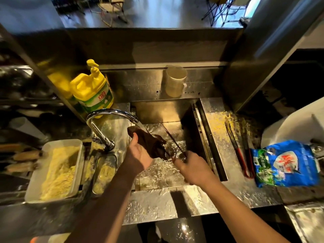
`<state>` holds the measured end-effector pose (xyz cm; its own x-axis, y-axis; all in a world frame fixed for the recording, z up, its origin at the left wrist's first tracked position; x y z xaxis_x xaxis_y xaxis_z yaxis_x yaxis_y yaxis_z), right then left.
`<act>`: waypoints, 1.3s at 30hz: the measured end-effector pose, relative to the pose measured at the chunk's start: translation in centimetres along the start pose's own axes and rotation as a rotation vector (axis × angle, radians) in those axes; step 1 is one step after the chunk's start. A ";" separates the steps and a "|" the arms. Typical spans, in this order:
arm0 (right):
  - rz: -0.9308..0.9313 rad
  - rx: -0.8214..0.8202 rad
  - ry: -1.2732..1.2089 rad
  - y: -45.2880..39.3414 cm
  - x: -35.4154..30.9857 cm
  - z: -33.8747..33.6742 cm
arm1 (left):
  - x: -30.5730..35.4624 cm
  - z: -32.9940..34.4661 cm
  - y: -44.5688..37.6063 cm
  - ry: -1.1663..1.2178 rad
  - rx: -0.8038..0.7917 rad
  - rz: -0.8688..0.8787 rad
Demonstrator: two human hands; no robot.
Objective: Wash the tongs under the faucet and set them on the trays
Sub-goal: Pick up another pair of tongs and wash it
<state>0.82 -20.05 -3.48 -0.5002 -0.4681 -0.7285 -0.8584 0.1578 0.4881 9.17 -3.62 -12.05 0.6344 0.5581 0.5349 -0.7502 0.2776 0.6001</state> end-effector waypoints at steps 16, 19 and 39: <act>-0.009 -0.034 0.035 0.0 -1.8 2.0 | -1.0 0.6 -2.0 -0.431 0.353 -0.063; 0.028 -0.071 0.034 -0.3 -1.9 2.3 | -0.6 -0.3 -3.0 -0.406 0.439 -0.033; 0.055 -0.021 -0.001 -0.2 -1.1 1.1 | 0.9 0.9 -3.1 -0.496 0.569 0.029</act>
<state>1.43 -18.61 -3.26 -0.5467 -0.4587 -0.7006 -0.8271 0.1654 0.5371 12.25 -4.65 -12.93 0.7264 0.1045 0.6793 -0.6411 -0.2532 0.7245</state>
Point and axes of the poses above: each hand's wrist, its own y-axis away from the middle knuckle, its own z-axis out of the palm, x = y × z, the point moved 5 cm from there along -y, towards the middle knuckle, and after that the axes turned 14 degrees about -y, right-handed, at the moved point
